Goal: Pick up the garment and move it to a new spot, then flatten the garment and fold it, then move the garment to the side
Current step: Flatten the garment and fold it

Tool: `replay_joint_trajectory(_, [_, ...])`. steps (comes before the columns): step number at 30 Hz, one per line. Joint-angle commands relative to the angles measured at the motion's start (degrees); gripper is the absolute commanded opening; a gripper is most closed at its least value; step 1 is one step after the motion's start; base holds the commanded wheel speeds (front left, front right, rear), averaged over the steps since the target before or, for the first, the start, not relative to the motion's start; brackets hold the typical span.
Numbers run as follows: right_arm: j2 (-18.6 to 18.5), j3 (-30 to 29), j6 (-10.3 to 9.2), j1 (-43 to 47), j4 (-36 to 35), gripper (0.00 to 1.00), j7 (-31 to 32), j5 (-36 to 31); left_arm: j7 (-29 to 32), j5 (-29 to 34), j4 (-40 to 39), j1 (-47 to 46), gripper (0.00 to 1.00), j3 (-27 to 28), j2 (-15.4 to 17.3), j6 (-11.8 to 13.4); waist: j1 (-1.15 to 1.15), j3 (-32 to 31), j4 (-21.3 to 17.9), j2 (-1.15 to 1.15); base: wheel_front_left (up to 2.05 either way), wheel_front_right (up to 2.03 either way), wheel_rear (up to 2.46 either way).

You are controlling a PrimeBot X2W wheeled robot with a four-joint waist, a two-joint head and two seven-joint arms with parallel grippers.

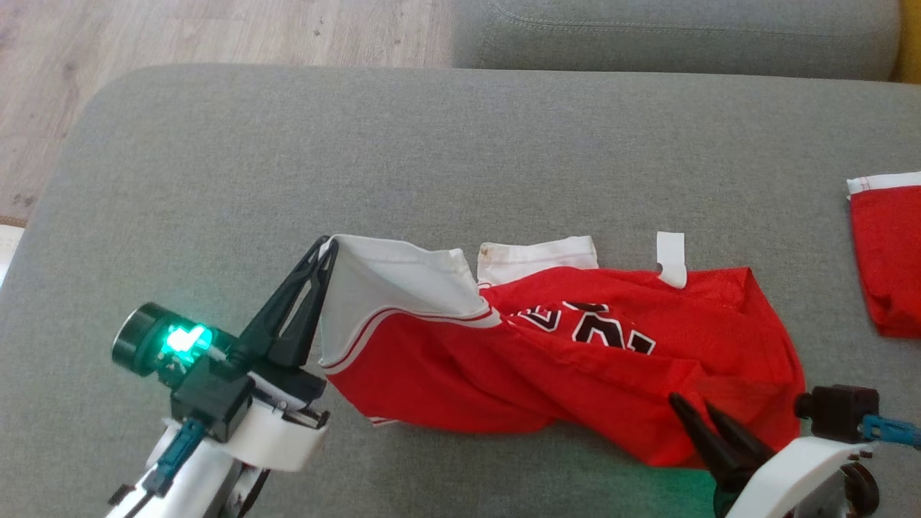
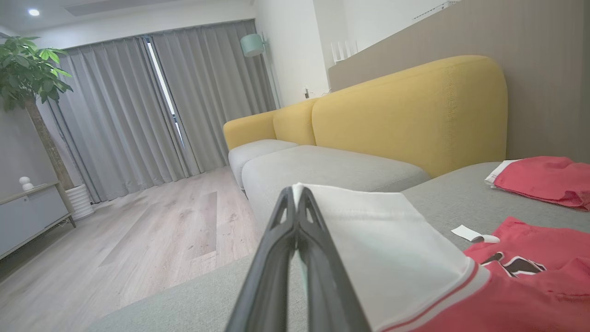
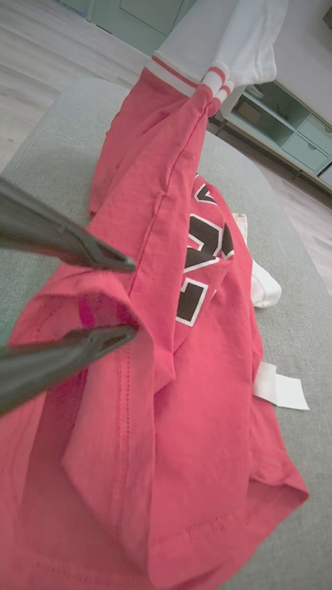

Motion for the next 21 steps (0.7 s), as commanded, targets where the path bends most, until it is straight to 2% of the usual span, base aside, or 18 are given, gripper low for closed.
replay_joint_trajectory(1, [-1.55,0.83,-0.04,-1.59,-2.32,0.0,0.23,-0.17,-0.29,0.65,-1.3,-3.02,0.0,3.12,1.1,-0.15,0.0,0.06,-0.06,0.0,0.0,0.0,0.0])
replay_joint_trajectory(7, [-1.04,-3.3,-0.04,-0.62,-5.62,0.0,-2.34,-0.52,-0.29,1.09,-1.35,-2.5,0.0,4.79,0.99,-0.51,0.0,-0.64,-0.81,0.0,0.0,0.0,0.0])
replay_joint_trajectory(11, [-1.53,-10.43,-0.04,-1.61,-10.55,0.0,-3.36,0.25,-0.29,0.08,-3.57,-3.5,0.0,7.57,1.54,-1.79,0.0,-0.95,-1.73,0.0,0.0,0.0,0.0])
replay_joint_trajectory(14, [-3.65,-16.44,-0.04,-6.15,-13.88,0.0,-1.98,1.08,-0.27,0.66,-4.65,-7.53,0.0,9.42,4.01,-3.76,0.0,-0.29,-2.57,0.0,0.0,0.0,0.0])
replay_joint_trajectory(15, [-3.65,-16.44,-0.04,-6.15,-13.88,0.0,-1.98,1.08,-0.27,0.66,-4.65,-7.53,0.0,9.42,4.01,-3.76,0.0,-0.29,-2.57,0.0,0.0,0.0,0.0])
replay_joint_trajectory(18, [-6.33,-20.54,-0.04,-14.79,-14.24,0.0,0.68,1.75,1.15,0.89,-4.52,-15.17,0.0,10.27,5.89,-6.92,0.0,1.56,-3.19,0.0,0.0,0.0,0.0])
replay_joint_trajectory(21, [-8.35,-22.11,-0.04,-26.49,-11.29,0.0,3.96,2.55,3.4,0.65,-1.78,-25.72,0.0,10.51,6.78,-9.96,0.0,5.11,-3.62,0.0,0.0,0.0,0.0])
